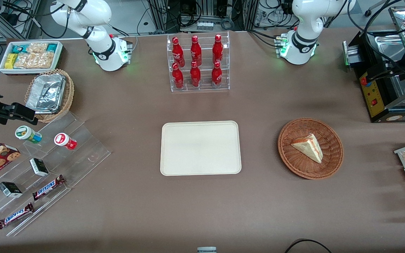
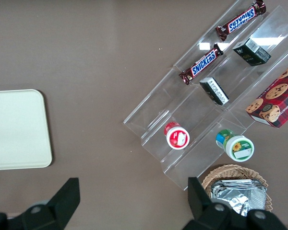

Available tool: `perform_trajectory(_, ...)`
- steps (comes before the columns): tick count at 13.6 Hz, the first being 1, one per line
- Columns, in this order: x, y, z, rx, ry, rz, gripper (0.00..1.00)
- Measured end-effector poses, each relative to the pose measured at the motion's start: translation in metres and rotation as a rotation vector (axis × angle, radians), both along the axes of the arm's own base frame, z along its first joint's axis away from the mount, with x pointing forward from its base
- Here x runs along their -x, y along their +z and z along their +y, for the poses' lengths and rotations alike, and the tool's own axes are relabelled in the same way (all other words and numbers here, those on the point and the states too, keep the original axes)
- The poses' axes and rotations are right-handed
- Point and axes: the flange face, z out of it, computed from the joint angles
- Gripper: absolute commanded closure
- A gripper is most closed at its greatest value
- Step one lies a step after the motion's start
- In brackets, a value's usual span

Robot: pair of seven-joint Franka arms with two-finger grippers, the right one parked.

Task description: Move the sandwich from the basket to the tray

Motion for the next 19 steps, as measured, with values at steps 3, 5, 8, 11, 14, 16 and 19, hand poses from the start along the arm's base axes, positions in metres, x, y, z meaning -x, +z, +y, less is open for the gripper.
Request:
perform_trajectory(3, -0.002, -0.001, -0.006, 0.001, -0.013, -0.010, 0.00)
perform_trajectory(5, -0.010, -0.014, -0.014, -0.002, -0.014, -0.011, 0.00)
perform_trajectory(8, -0.032, -0.071, -0.016, -0.024, 0.094, -0.012, 0.00)
perform_trajectory(11, -0.041, -0.149, -0.030, -0.058, 0.243, -0.026, 0.00)
perform_trajectory(14, -0.041, -0.214, -0.052, -0.085, 0.478, -0.114, 0.00)
perform_trajectory(16, -0.036, -0.250, -0.063, -0.088, 0.612, -0.160, 0.00)
perform_trajectory(19, -0.033, -0.289, -0.071, -0.080, 0.720, -0.196, 0.00)
